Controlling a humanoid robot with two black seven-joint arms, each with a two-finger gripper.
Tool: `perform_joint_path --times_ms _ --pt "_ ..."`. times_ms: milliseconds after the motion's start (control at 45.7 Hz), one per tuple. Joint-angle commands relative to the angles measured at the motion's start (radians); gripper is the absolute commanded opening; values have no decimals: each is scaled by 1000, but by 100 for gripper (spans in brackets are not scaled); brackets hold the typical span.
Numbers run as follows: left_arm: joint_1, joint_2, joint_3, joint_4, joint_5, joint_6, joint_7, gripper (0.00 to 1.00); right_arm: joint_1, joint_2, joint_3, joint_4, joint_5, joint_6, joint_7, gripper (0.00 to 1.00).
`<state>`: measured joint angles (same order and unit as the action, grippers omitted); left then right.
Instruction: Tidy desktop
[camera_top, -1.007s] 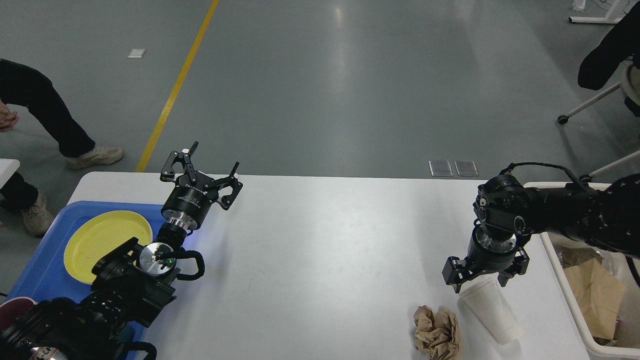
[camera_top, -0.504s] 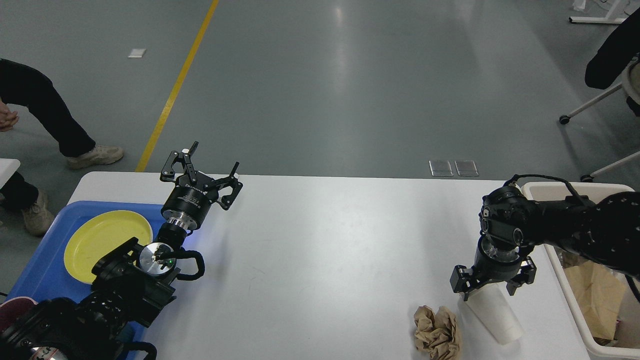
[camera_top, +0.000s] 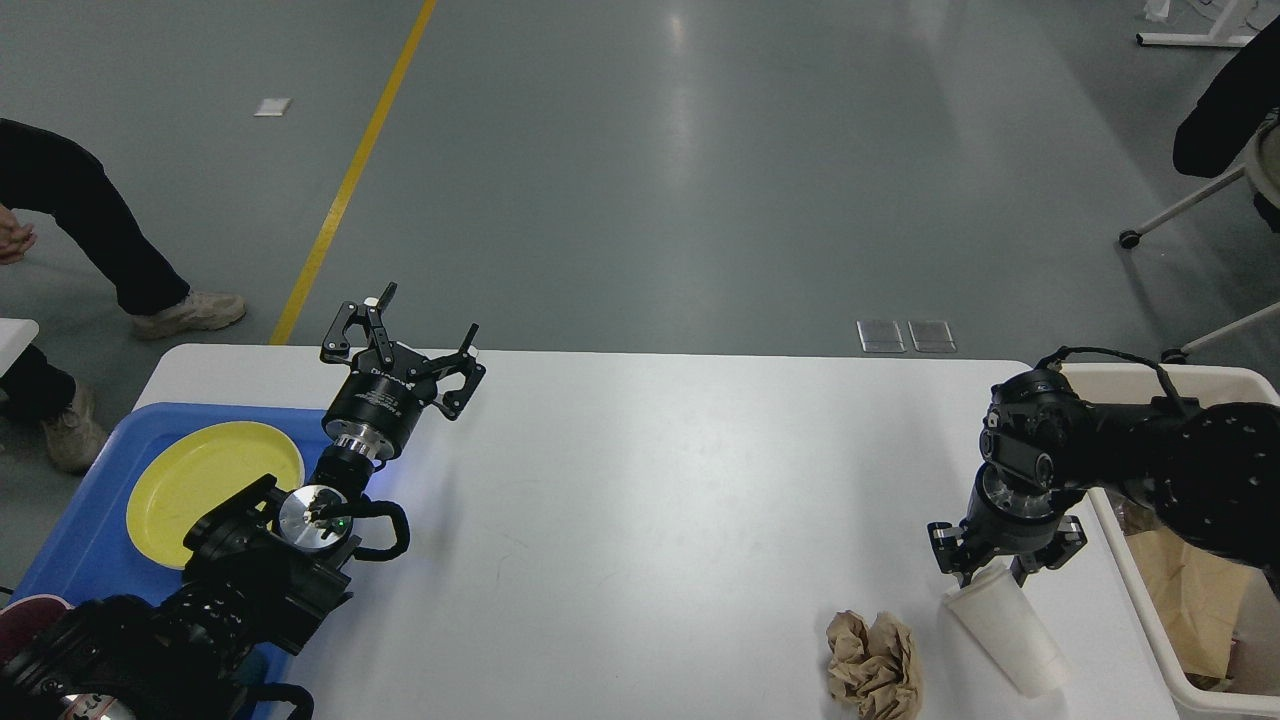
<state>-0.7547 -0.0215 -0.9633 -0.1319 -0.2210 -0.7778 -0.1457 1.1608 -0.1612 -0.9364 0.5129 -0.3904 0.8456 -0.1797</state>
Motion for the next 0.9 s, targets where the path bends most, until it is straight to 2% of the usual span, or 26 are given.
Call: perform_joint_path --times_ms 0,44,153,679,701,810,876 --pt "0 0 0 0 0 0 0 97 8 -3 -1 1 1 62 0 10" --pt "0 0 0 0 0 0 0 97 8 -3 -1 1 2 84 0 0" --pt "0 0 0 0 0 0 0 97 8 -1 2 1 2 114 0 0" --pt "0 0 0 0 0 0 0 97 31 -4 21 -1 4 114 2 0" --pt "0 0 0 0 0 -1 0 97 42 -5 22 -1 4 114 2 8" --pt "0 0 0 0 2 0 0 97 129 -11 54 1 5 114 3 68" --pt "0 0 0 0 0 0 0 97 177 -26 94 6 5 114 5 92"
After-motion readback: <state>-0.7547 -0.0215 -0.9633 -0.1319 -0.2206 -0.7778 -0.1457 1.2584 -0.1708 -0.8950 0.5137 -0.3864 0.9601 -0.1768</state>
